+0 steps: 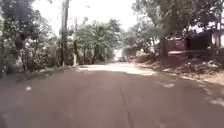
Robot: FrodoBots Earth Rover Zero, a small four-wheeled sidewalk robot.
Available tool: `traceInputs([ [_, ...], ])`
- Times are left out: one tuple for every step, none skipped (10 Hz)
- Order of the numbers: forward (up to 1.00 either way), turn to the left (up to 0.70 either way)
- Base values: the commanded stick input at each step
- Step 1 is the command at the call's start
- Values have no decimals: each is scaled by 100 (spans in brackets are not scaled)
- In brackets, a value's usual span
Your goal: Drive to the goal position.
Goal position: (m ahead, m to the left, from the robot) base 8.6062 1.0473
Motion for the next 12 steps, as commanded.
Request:
traceInputs([
  [100,0],
  [100,0],
  [100,0],
  [100,0],
  [100,0],
  [100,0],
  [100,0],
  [100,0],
  [100,0],
  [100,0],
  [100,0],
  [100,0],
])
